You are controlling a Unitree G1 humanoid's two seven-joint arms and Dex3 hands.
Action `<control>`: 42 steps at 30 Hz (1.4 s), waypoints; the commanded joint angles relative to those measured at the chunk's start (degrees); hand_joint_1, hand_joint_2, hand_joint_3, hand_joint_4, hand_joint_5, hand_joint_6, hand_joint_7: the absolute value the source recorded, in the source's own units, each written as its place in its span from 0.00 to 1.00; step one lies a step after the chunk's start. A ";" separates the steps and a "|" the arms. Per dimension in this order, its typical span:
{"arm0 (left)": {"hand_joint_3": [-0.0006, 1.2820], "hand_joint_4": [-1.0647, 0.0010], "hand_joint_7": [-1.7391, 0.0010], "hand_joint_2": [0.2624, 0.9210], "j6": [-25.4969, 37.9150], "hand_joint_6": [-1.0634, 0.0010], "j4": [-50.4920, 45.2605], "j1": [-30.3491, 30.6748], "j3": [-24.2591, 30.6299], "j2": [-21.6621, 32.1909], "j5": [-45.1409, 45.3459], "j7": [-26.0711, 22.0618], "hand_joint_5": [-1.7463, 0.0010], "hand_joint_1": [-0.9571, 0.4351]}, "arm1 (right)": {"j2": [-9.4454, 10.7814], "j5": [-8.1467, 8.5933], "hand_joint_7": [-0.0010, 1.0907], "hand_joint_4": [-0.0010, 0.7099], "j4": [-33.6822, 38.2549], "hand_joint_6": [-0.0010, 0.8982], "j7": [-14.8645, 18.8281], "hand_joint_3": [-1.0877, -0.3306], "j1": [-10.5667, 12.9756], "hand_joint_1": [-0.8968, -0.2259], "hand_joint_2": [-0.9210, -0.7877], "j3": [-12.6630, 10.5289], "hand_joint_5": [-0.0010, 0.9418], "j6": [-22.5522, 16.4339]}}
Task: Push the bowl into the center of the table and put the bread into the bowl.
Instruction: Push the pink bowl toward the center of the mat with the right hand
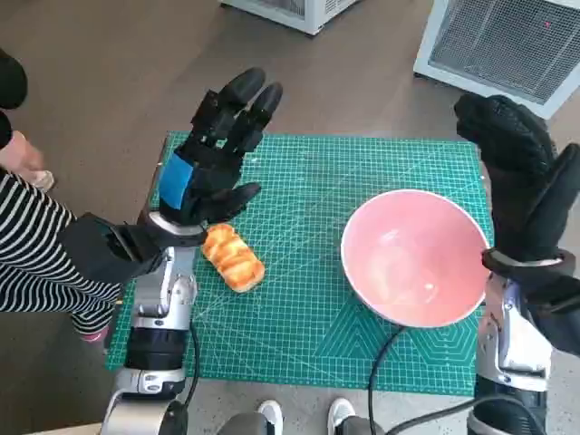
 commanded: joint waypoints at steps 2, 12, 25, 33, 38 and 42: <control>0.14 0.90 0.73 1.00 0.65 1.00 -0.83 -0.34 0.39 -0.01 -0.76 0.09 0.98 0.27 | 0.24 0.31 0.48 0.17 0.18 0.03 -0.17 0.50 1.45 0.28 0.00 -0.15 0.00 0.62; 0.13 0.90 0.72 1.00 1.24 1.00 -1.47 -0.24 0.19 -0.05 -0.77 0.24 0.98 0.27 | 0.25 0.08 0.49 0.17 0.18 0.03 -0.27 0.50 1.43 0.28 0.00 -0.06 0.00 0.49; 0.13 0.90 0.72 1.00 1.30 1.00 -1.25 -0.44 0.22 0.18 -0.58 0.00 0.98 0.28 | 0.16 0.18 0.49 0.17 0.50 0.03 -0.19 0.50 1.13 0.28 0.00 -0.09 0.00 0.67; 0.13 0.90 0.72 1.00 0.78 1.00 -0.69 -0.62 0.33 0.45 -0.40 -0.38 0.98 0.28 | 0.15 0.15 0.49 0.17 0.48 0.03 -0.22 0.50 0.92 0.28 0.00 -0.02 0.00 0.84; 0.13 0.90 0.72 1.00 0.74 1.00 -0.88 -0.45 0.25 0.54 -0.32 -0.44 0.98 0.29 | -0.15 0.39 0.49 0.17 0.69 0.03 0.06 0.50 1.00 0.28 0.00 -0.30 0.00 0.69; 0.13 0.90 0.72 1.00 0.67 1.00 -1.10 -0.21 0.26 0.61 -0.25 -0.44 0.98 0.29 | -1.14 1.46 0.49 0.17 1.50 0.03 1.10 0.50 1.67 0.28 0.00 -1.57 0.00 0.04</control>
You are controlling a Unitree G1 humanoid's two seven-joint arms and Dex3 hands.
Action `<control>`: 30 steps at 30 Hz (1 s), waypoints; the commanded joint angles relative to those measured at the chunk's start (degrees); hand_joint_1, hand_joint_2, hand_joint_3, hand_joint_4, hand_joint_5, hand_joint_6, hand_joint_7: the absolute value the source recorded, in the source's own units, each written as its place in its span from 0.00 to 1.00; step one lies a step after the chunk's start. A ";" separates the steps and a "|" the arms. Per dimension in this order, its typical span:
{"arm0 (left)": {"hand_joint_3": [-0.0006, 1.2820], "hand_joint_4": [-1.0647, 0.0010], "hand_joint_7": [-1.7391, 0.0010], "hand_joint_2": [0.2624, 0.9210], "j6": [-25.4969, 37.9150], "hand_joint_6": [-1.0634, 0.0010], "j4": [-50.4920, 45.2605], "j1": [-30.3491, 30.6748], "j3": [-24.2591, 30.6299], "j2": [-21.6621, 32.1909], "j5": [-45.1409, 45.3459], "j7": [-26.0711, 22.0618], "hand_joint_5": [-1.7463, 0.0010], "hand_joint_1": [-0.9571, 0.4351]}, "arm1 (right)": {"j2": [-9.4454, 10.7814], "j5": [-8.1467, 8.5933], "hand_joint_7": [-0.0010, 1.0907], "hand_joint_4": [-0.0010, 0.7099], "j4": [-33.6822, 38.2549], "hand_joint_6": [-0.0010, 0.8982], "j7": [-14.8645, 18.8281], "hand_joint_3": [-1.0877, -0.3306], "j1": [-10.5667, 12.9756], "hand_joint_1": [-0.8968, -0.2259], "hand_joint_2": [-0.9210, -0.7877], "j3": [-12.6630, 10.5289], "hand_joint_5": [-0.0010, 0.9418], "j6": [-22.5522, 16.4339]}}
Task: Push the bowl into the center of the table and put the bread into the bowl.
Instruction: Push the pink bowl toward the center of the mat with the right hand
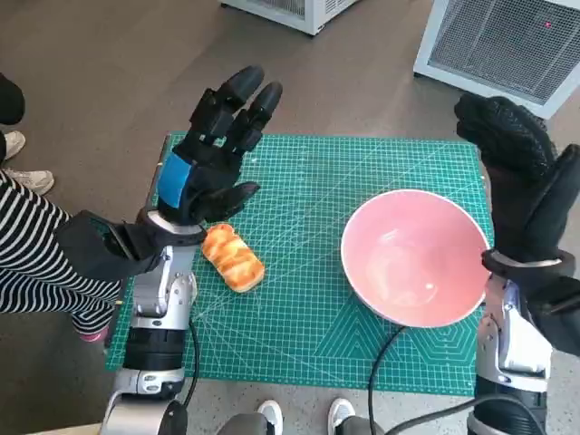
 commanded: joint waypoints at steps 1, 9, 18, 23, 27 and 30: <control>0.13 0.90 0.72 1.00 -0.35 1.00 -0.23 -0.14 0.21 0.42 0.14 -0.26 0.98 0.29 | -1.34 1.66 0.49 0.17 1.57 0.03 1.34 0.50 1.69 0.28 0.00 -1.75 0.00 -0.12; 0.13 0.89 0.72 1.00 -0.58 1.00 -0.35 0.33 0.44 0.61 0.13 -0.35 0.98 0.27 | -4.66 1.21 0.49 0.16 8.27 0.02 1.11 0.48 3.96 0.29 0.00 -7.41 0.00 -5.24; 0.13 0.87 0.72 1.00 -1.44 1.00 0.50 0.49 0.88 0.69 0.13 -0.70 0.98 0.26 | -5.06 -3.05 0.49 0.14 18.01 0.00 -7.08 0.41 6.42 0.31 0.00 -12.14 0.00 -9.85; 0.13 0.87 0.71 1.00 -2.03 1.00 1.12 0.28 0.90 0.58 0.37 -0.67 0.98 0.26 | -4.66 -0.57 0.45 0.14 29.36 0.00 -6.20 0.41 5.78 0.31 0.00 -14.29 0.00 -14.04; 0.13 0.87 0.71 1.00 -2.31 1.00 1.29 0.07 0.77 0.56 0.65 -0.45 0.98 0.26 | -4.72 0.07 0.43 0.13 38.25 0.00 -5.57 0.42 4.56 0.31 0.00 -15.10 0.00 -17.26; 0.13 0.87 0.71 1.00 -2.35 1.00 1.33 -0.07 0.71 0.60 0.72 -0.41 0.98 0.26 | -5.02 -0.55 0.43 0.12 43.86 0.00 -6.31 0.39 3.73 0.35 0.00 -14.99 0.00 -19.11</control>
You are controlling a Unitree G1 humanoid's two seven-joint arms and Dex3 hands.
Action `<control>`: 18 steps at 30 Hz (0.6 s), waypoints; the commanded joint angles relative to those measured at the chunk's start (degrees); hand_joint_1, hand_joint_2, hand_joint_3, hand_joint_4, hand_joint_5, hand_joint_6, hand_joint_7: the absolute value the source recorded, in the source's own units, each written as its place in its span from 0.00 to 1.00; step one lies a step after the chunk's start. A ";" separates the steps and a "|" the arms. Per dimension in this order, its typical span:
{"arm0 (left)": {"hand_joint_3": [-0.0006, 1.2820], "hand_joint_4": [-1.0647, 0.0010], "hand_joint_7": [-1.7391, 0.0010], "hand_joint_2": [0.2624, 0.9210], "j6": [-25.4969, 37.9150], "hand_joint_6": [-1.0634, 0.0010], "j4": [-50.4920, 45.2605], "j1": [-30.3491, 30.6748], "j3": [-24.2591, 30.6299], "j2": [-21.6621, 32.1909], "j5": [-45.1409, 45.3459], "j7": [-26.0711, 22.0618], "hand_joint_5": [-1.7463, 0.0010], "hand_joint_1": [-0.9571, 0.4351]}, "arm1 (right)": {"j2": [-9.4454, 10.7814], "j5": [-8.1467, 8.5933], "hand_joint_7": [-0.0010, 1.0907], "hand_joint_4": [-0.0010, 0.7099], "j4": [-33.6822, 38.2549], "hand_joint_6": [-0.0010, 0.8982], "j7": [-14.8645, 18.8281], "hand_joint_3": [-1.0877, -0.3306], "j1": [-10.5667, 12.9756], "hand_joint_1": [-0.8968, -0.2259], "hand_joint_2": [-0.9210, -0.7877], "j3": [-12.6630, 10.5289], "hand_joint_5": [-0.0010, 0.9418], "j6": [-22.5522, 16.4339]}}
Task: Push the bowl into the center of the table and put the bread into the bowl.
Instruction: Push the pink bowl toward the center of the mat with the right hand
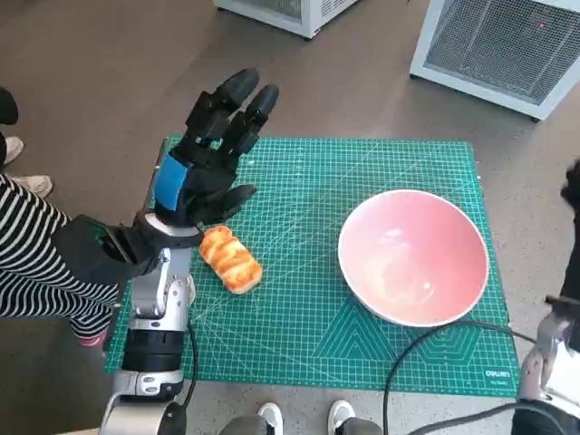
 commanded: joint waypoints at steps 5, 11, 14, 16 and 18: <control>0.13 0.87 0.71 1.00 -0.61 1.00 0.49 -0.45 -0.03 0.26 0.54 0.00 0.98 0.27 | 0.44 -1.19 0.42 0.12 16.79 0.01 -1.69 0.32 -2.12 0.42 0.00 0.60 0.00 -2.91; 0.13 0.88 0.71 1.00 -0.25 1.00 0.34 -0.47 -0.15 0.40 0.44 -0.19 0.98 0.28 | 2.01 -0.93 0.41 0.13 23.08 0.03 -2.13 0.29 -3.83 0.46 0.00 1.50 0.00 -2.65; 0.13 0.88 0.71 1.00 -0.15 1.00 0.34 -0.46 -0.10 0.63 0.34 -0.39 0.98 0.28 | 2.93 -0.62 0.40 0.13 25.14 0.03 -1.87 0.28 -4.57 0.46 0.00 1.91 0.00 -2.38; 0.13 0.88 0.71 1.00 -0.10 1.00 0.19 -0.38 -0.07 0.79 0.30 -0.50 0.98 0.29 | 3.60 -0.29 0.40 0.13 26.27 0.04 -1.43 0.28 -5.07 0.46 0.00 2.04 0.01 -2.30; 0.14 0.88 0.71 1.00 -0.12 1.00 0.03 -0.28 -0.06 0.96 0.39 -0.55 0.98 0.29 | 4.37 -0.08 0.40 0.13 27.38 0.04 -0.83 0.28 -5.66 0.45 0.00 2.20 0.01 -2.12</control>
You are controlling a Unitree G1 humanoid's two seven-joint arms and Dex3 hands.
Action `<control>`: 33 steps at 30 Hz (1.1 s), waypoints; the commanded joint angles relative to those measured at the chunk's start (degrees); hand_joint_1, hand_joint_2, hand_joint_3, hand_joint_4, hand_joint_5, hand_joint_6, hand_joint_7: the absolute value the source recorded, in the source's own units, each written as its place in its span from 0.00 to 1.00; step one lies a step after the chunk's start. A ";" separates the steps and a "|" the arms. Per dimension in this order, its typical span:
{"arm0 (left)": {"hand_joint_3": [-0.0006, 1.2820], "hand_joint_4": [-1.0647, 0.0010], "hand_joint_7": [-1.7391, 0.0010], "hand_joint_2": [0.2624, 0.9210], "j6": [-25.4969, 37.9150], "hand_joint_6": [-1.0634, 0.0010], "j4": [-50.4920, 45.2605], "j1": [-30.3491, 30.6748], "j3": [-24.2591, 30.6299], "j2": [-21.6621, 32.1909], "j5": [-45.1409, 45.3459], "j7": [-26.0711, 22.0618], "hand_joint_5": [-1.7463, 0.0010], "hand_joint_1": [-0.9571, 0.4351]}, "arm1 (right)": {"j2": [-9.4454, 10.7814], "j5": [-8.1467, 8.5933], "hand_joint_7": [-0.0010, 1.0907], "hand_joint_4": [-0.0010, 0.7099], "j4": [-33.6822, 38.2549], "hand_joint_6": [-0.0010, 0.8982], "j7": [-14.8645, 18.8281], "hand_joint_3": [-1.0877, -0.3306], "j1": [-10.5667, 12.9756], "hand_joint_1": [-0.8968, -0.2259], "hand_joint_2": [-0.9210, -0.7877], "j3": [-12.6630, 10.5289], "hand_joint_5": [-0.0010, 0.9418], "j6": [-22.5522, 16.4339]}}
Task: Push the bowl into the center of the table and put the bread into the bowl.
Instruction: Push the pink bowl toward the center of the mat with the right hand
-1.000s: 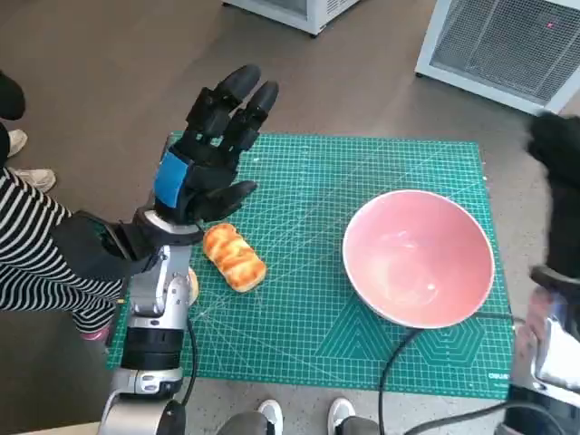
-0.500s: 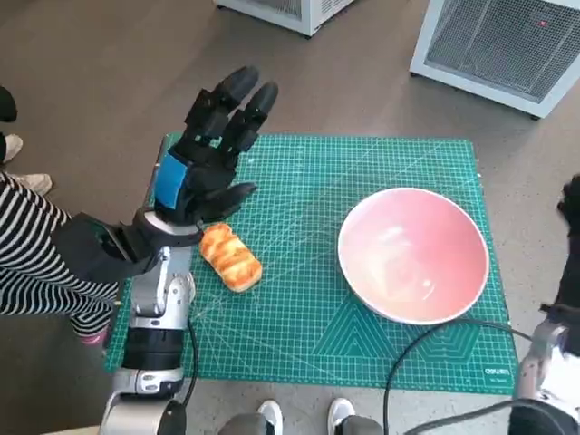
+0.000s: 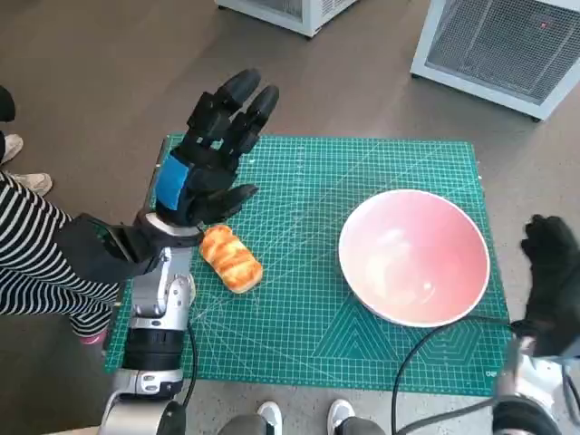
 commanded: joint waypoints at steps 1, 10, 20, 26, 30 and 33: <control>0.14 0.88 0.71 1.00 -0.07 1.00 -0.63 -0.16 0.08 0.95 0.37 -0.39 0.98 0.29 | 2.41 0.48 0.40 0.13 3.55 0.04 1.05 0.28 -0.91 0.44 0.00 0.56 0.01 1.22; 0.14 0.88 0.71 1.00 -0.32 1.00 -1.33 0.58 0.30 1.96 0.59 -0.34 0.98 0.27 | 4.90 1.28 0.38 0.14 5.61 0.06 3.24 0.27 -3.21 0.42 0.00 0.80 0.01 2.63; 0.14 0.87 0.71 1.00 0.16 1.00 -2.23 1.72 0.77 2.63 0.29 0.34 0.98 0.26 | 7.36 0.05 0.37 0.15 5.01 0.07 3.46 0.26 -5.55 0.43 0.00 3.02 0.01 3.20; 0.13 0.87 0.70 1.00 0.51 1.00 -3.17 2.49 0.88 2.88 0.59 1.09 0.98 0.25 | 8.51 -0.32 0.37 0.15 4.57 0.08 3.79 0.27 -7.05 0.43 0.00 4.41 0.00 2.99; 0.13 0.87 0.70 1.00 0.41 1.00 -3.34 2.80 0.86 3.10 0.84 1.49 0.98 0.25 | 9.15 -0.13 0.36 0.14 4.76 0.08 4.20 0.27 -8.21 0.43 0.00 5.07 0.00 3.19; 0.13 0.87 0.70 1.00 0.34 1.00 -3.34 2.90 0.88 3.22 0.89 1.67 0.98 0.25 | 9.79 -0.14 0.36 0.14 5.07 0.08 4.24 0.27 -9.24 0.43 0.00 5.44 0.00 3.48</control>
